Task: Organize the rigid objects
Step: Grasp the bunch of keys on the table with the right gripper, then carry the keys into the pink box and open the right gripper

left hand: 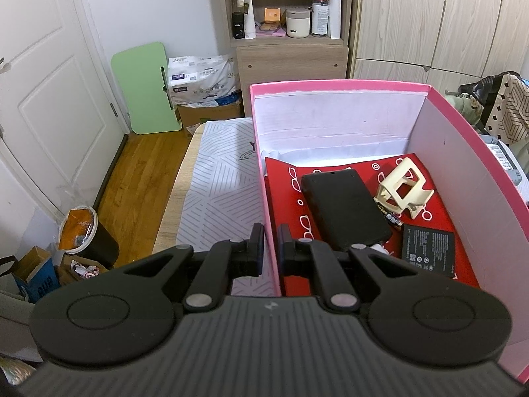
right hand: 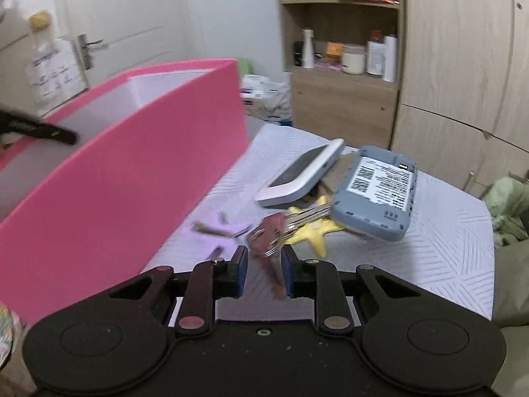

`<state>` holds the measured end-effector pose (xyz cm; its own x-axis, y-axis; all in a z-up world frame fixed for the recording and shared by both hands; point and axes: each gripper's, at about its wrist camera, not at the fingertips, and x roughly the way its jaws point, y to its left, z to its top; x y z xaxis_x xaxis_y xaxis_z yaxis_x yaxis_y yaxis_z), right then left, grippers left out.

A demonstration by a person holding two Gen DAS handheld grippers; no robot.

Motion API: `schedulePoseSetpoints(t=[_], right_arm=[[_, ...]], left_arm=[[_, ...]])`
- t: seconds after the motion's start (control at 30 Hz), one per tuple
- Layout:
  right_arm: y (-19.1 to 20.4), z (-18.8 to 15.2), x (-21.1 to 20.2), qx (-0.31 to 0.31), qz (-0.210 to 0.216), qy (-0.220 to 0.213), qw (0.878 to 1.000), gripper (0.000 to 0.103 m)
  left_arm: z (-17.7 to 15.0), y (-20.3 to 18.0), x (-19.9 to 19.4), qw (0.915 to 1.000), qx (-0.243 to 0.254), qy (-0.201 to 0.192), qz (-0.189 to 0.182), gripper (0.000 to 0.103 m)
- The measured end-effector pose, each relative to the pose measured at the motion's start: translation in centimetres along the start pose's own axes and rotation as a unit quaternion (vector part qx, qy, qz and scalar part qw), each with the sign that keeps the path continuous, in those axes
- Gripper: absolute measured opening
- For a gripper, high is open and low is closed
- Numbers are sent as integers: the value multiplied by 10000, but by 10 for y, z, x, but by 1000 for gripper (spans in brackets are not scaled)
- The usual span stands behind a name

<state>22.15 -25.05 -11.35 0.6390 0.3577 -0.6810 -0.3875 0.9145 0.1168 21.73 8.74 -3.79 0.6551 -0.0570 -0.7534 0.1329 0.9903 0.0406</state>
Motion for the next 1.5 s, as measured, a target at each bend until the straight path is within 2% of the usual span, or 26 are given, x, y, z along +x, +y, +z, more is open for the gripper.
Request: schedulePoseSetpoints(t=[0.13,0.17,0.2,0.27,0.47,0.6,1.0,1.17,1.33,1.5], right_arm=[[-7,0,10,388,209,-47,9990,24],[-7,-1,9,422,216,-77,9988,20],[-6,-3,6,456,241,-120,9986,11],[-6,-5,-4,620,431,-257,9968,8],[0,-11,-25,728,331,-470,9957,8],[4,-5,-41,707,408,-622,9947,8],[50,41,-95,152,674,-1521,9859,6],[71,62,-113,-121,970,-1769,9794,6],[92,79,-107,-301,1331,-1678,9763,6],[110,86,-73,-472,1503,-1287,9791,6]], left_arm=[[0,-1,1,10000,2,7,3,7],[0,0,1,10000,-7,4,1,7],[0,0,1,10000,-5,3,-1,7],[0,0,1,10000,-20,1,-8,7],[-1,2,1,10000,-51,-3,-30,7],[-1,2,1,10000,-76,-7,-47,7],[-2,7,2,9997,-199,-10,-112,7],[-2,8,3,9997,-205,1,-133,7],[-2,8,4,9997,-211,4,-135,7],[-2,7,3,9997,-214,-14,-144,7]])
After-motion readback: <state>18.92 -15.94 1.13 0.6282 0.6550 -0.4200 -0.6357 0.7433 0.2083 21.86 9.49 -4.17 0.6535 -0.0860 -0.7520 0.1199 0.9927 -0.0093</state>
